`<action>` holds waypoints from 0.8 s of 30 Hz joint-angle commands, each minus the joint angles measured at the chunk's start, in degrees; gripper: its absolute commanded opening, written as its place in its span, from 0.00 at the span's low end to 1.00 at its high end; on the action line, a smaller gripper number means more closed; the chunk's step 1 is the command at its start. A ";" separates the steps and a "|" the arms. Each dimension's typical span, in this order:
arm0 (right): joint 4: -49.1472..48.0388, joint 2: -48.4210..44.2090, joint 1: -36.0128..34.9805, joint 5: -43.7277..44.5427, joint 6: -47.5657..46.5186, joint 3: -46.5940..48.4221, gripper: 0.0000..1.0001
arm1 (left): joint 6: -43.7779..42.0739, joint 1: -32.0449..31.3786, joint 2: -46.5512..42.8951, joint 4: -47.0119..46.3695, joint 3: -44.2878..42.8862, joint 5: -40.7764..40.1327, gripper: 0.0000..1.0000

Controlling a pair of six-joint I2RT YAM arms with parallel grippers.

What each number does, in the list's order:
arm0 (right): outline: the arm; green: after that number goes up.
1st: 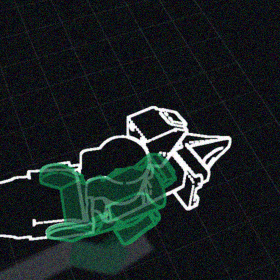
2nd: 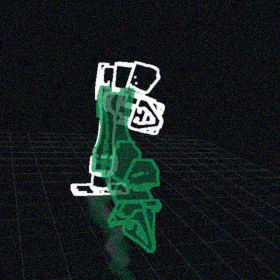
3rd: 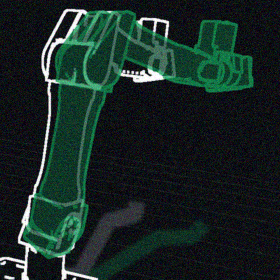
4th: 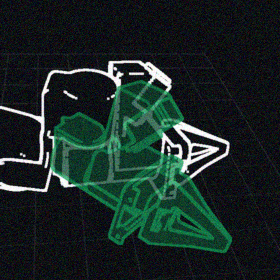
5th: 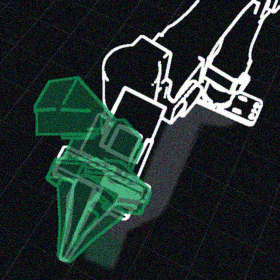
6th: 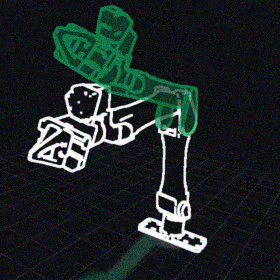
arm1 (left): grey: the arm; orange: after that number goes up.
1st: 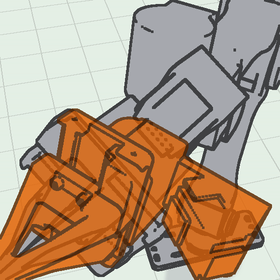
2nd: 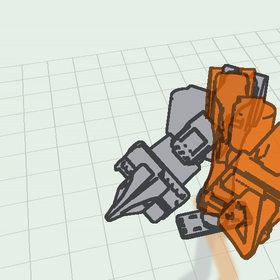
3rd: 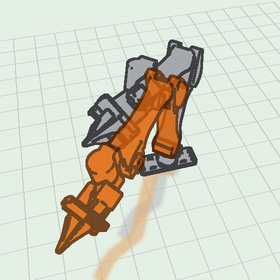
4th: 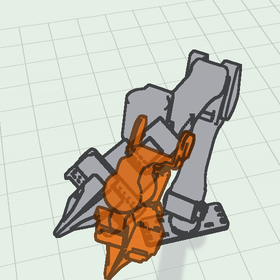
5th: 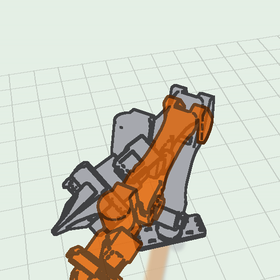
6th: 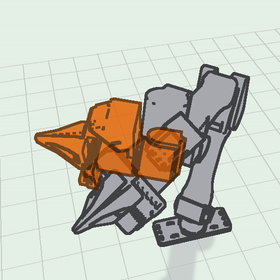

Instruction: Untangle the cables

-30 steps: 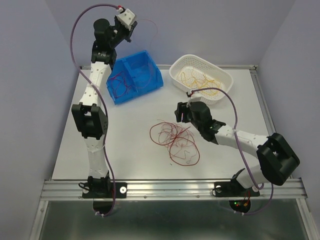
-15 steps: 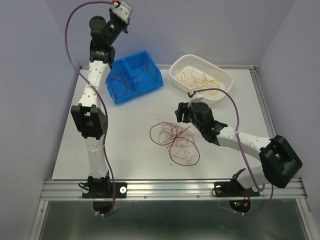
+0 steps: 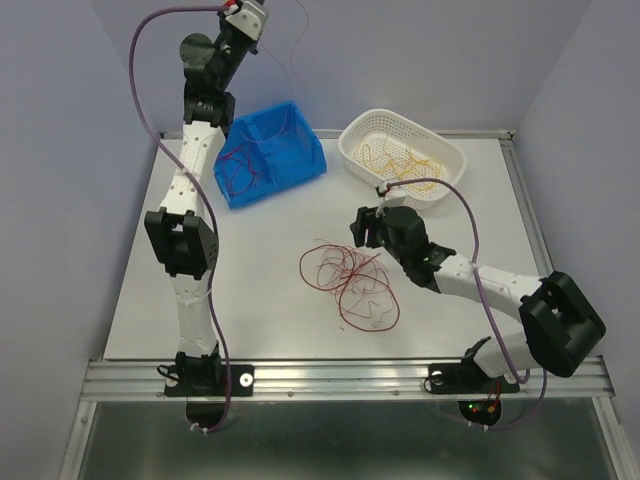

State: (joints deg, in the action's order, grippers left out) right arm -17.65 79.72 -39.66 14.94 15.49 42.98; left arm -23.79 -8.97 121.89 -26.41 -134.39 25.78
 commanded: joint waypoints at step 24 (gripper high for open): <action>-3.53 -5.81 0.72 -0.26 0.33 -4.75 0.64 | -5.12 1.41 -3.58 -17.79 37.95 -1.79 0.00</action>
State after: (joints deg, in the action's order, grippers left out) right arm -18.13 75.61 -39.33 14.59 15.46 38.83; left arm -25.96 -8.25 126.26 -36.77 -102.30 22.41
